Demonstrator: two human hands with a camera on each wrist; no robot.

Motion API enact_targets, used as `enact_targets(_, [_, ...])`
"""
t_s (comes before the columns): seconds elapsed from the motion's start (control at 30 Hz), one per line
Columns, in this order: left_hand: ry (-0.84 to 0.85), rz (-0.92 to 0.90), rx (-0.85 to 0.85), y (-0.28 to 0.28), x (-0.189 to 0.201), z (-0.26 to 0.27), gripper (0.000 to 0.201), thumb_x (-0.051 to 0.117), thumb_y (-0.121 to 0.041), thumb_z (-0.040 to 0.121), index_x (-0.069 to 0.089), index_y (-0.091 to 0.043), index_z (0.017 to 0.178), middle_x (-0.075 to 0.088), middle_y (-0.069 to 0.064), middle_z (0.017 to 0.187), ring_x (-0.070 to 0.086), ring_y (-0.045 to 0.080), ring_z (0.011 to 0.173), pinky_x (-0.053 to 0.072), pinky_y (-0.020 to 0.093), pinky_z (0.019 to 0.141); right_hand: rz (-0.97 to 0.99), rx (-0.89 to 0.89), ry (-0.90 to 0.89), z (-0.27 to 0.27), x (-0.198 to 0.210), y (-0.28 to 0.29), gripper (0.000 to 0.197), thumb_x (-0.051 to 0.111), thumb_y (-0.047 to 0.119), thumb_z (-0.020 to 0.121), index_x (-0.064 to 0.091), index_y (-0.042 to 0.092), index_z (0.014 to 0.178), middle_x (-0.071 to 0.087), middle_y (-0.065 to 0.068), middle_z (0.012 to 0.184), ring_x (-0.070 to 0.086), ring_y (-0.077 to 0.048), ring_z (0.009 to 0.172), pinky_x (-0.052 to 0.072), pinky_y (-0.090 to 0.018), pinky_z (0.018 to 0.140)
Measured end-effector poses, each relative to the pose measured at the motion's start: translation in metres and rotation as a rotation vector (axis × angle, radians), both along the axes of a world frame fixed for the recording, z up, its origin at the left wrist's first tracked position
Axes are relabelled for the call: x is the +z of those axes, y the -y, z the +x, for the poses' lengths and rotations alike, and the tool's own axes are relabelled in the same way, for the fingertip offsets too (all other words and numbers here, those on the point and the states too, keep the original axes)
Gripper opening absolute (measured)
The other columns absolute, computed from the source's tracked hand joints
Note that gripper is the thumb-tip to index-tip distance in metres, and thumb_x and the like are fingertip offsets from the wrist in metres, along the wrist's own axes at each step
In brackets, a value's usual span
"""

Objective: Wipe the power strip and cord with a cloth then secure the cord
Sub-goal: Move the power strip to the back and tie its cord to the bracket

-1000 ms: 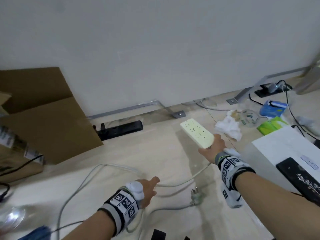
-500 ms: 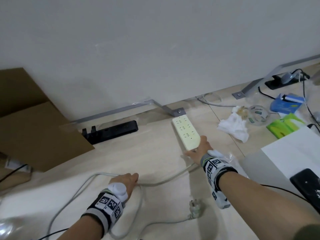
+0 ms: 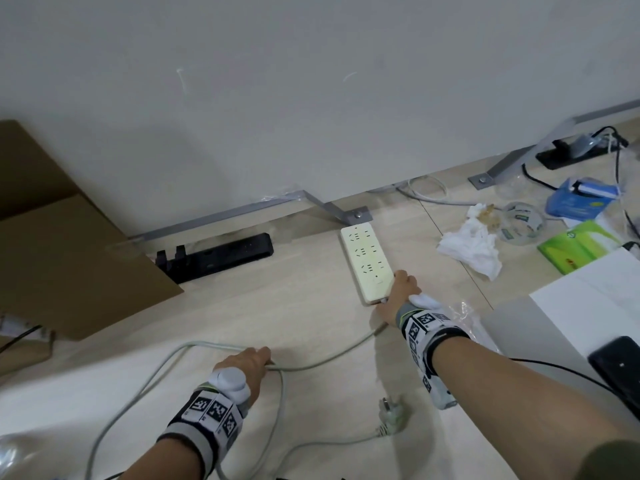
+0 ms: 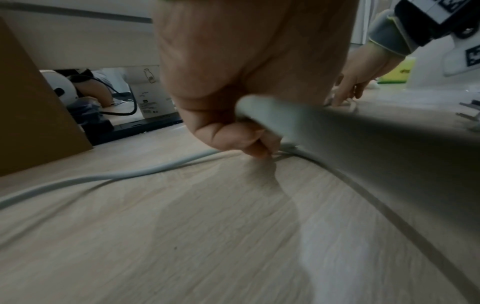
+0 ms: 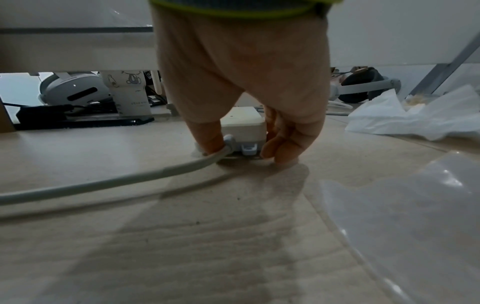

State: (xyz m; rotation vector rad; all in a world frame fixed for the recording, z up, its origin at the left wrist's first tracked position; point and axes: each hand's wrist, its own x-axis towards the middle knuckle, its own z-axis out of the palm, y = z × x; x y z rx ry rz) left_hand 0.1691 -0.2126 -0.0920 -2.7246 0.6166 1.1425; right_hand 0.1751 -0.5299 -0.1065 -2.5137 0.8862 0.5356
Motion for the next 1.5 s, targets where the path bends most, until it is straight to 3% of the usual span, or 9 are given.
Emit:
enact_targets(0.2, [0.019, 0.019, 0.070, -0.015, 0.006, 0.012, 0.025, 0.046, -0.024, 0.094, 0.044, -0.020, 0.118, 0.053, 0.004, 0.120, 0.059, 0.026, 0.102, 0.047, 0.035, 0.082, -0.043, 0.140, -0.089, -0.018, 0.009, -0.003, 0.112, 0.058, 0.059, 0.072, -0.020, 0.025, 0.145, 0.058, -0.008, 0.124, 0.060, -0.030, 0.102, 0.047, -0.036, 0.082])
enact_targets(0.33, [0.038, 0.034, 0.129, -0.030, 0.008, 0.018, 0.023, 0.049, -0.020, 0.090, 0.045, -0.018, 0.112, 0.057, 0.005, 0.114, 0.059, 0.024, 0.090, 0.048, 0.034, 0.077, -0.212, 0.471, 0.044, -0.019, 0.022, 0.005, 0.109, 0.062, 0.061, 0.068, -0.009, 0.034, 0.145, 0.039, -0.009, 0.135, 0.043, -0.028, 0.114, 0.042, -0.041, 0.087])
enact_targets(0.5, [0.057, 0.050, 0.176, -0.040, 0.007, 0.020, 0.019, 0.046, -0.019, 0.091, 0.046, -0.019, 0.110, 0.059, 0.004, 0.110, 0.057, 0.022, 0.086, 0.043, 0.030, 0.071, -0.392, 1.025, -0.218, 0.009, 0.029, 0.017, 0.092, 0.059, 0.040, 0.084, -0.008, 0.040, 0.147, -0.015, 0.000, 0.157, -0.006, -0.027, 0.144, 0.015, -0.051, 0.113])
enact_targets(0.73, [0.052, 0.044, 0.269, -0.048, 0.004, 0.023, 0.021, 0.044, -0.018, 0.092, 0.046, -0.020, 0.113, 0.061, 0.003, 0.109, 0.055, 0.020, 0.082, 0.041, 0.028, 0.069, -0.580, 1.300, -0.125, 0.045, 0.027, -0.007, 0.055, 0.044, 0.034, 0.094, 0.023, 0.022, 0.144, 0.005, -0.006, 0.159, -0.004, -0.030, 0.145, 0.013, -0.050, 0.114])
enact_targets(0.87, [0.148, -0.013, 0.524, -0.064, 0.012, 0.028, 0.022, 0.043, -0.015, 0.096, 0.047, -0.019, 0.117, 0.062, 0.005, 0.107, 0.060, 0.024, 0.089, 0.047, 0.031, 0.074, -0.422, 1.066, -0.001, 0.045, 0.050, -0.007, 0.077, 0.054, 0.072, 0.068, 0.036, 0.023, 0.125, 0.045, -0.010, 0.124, 0.041, -0.032, 0.118, 0.038, -0.041, 0.092])
enact_targets(1.0, [0.256, -0.298, 0.769, -0.073, 0.008, 0.030, 0.018, 0.041, -0.028, 0.099, 0.054, -0.017, 0.106, 0.064, 0.012, 0.098, 0.061, 0.032, 0.076, 0.052, 0.039, 0.069, -0.302, 0.608, -0.010, 0.031, 0.075, 0.004, 0.077, 0.059, 0.067, 0.056, 0.033, 0.025, 0.116, 0.043, -0.002, 0.098, 0.052, -0.026, 0.081, 0.043, -0.034, 0.064])
enact_targets(1.17, [0.154, -0.685, 1.008, -0.035, 0.012, 0.026, 0.015, 0.052, -0.026, 0.095, 0.058, -0.012, 0.096, 0.060, 0.016, 0.082, 0.058, 0.030, 0.064, 0.052, 0.035, 0.049, -0.235, 0.155, -0.126, 0.009, 0.080, 0.012, 0.096, 0.048, 0.079, 0.053, 0.030, 0.019, 0.126, 0.055, -0.009, 0.110, 0.056, -0.031, 0.089, 0.050, -0.039, 0.073])
enact_targets(1.3, [0.118, -0.819, 0.873, -0.013, 0.007, 0.013, 0.019, 0.057, -0.028, 0.090, 0.058, -0.022, 0.072, 0.064, 0.004, 0.069, 0.061, 0.029, 0.068, 0.054, 0.043, 0.068, -0.171, -0.037, -0.249, -0.022, 0.070, 0.021, 0.120, 0.048, 0.085, 0.048, 0.025, 0.013, 0.141, 0.048, -0.014, 0.132, 0.050, -0.037, 0.113, 0.047, -0.044, 0.088])
enact_targets(1.5, [-0.020, -1.158, 0.984, 0.010, 0.031, 0.009, 0.028, 0.034, -0.026, 0.102, 0.048, -0.010, 0.083, 0.050, 0.004, 0.044, 0.071, 0.026, 0.069, 0.046, 0.036, 0.079, -0.203, 0.006, -0.351, -0.070, 0.064, 0.015, 0.122, 0.046, 0.086, 0.040, 0.034, 0.010, 0.135, 0.057, -0.010, 0.118, 0.054, -0.028, 0.089, 0.046, -0.034, 0.073])
